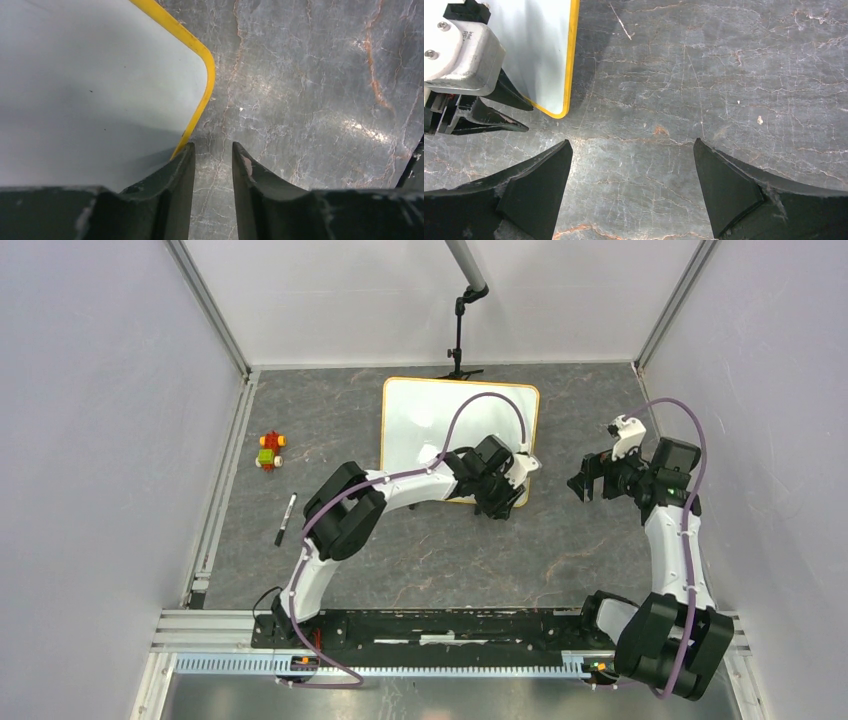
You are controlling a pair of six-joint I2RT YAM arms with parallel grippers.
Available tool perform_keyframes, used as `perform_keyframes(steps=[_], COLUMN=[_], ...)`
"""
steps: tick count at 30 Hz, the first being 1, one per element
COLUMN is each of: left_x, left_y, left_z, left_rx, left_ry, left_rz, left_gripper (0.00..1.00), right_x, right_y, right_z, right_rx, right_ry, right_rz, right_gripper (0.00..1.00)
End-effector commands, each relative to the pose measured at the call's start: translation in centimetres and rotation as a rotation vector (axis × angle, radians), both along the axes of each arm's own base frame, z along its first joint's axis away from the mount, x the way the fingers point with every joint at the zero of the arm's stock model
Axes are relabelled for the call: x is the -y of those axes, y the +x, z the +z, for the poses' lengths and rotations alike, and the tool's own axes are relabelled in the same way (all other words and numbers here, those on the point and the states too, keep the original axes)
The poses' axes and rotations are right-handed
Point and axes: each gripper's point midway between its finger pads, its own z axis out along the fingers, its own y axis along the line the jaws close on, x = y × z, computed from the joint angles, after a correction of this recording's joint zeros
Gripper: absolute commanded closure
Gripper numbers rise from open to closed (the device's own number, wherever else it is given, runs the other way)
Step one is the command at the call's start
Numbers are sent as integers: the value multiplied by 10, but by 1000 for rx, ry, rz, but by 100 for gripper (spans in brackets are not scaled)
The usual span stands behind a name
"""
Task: Write a sentence on the whiteboard
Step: Move the whiteboard to the center of the board.
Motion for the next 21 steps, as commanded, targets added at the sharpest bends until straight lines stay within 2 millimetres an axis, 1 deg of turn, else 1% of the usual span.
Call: perform_keyframes(steps=[1,3,5,7,9,10,11,12,13,14,16,17,18,19,20,21], left_x=[9,0,-13,-33,-57,-71,-84,-100,-117,-132,-170,-192,-213,-230,-249,-264], left_y=[-1,-8,-17,-21,-22,-16,-11,0,14,26,53,65,74,79,83,84], left_z=[62,84,109,125,142,151,160,171,182,191,212,219,229,238,247,257], left_rx=[44,52,71,97,106,111,114,122,127,127,169,205,250,287,337,378], left_ry=[-101,-107,-103,-85,-88,-100,-115,-140,-161,-176,-173,-158,-152,-155,-151,-156], left_rz=[7,-4,-29,-25,-12,15,55,115,217,326,575,710,809,897,981,1049], left_gripper=[56,51,49,46,44,43,39,35,35,35,36,35,35,34,33,31], right_x=[-5,-14,-24,-31,-43,-53,-60,-71,-78,-91,-108,-118,-128,-132,-142,-142], right_y=[-3,-7,-12,-15,-20,-23,-25,-28,-29,-32,-33,-36,-36,-35,-36,-32], right_z=[15,12,7,3,0,-2,-5,-7,-9,-12,-12,-14,-13,-16,-17,-18], right_rx=[59,71,78,79,69,61,52,45,37,30,38,37,41,37,37,28], right_ry=[-2,36,38,5,-10,-22,-41,-51,-61,-64,-54,-42,-25,-30,-39,-54], right_rz=[31,47,62,67,87,112,121,150,159,189,211,227,215,178,169,92], right_gripper=[3,3,3,2,2,2,1,1,1,1,1,1,1,1,5,8])
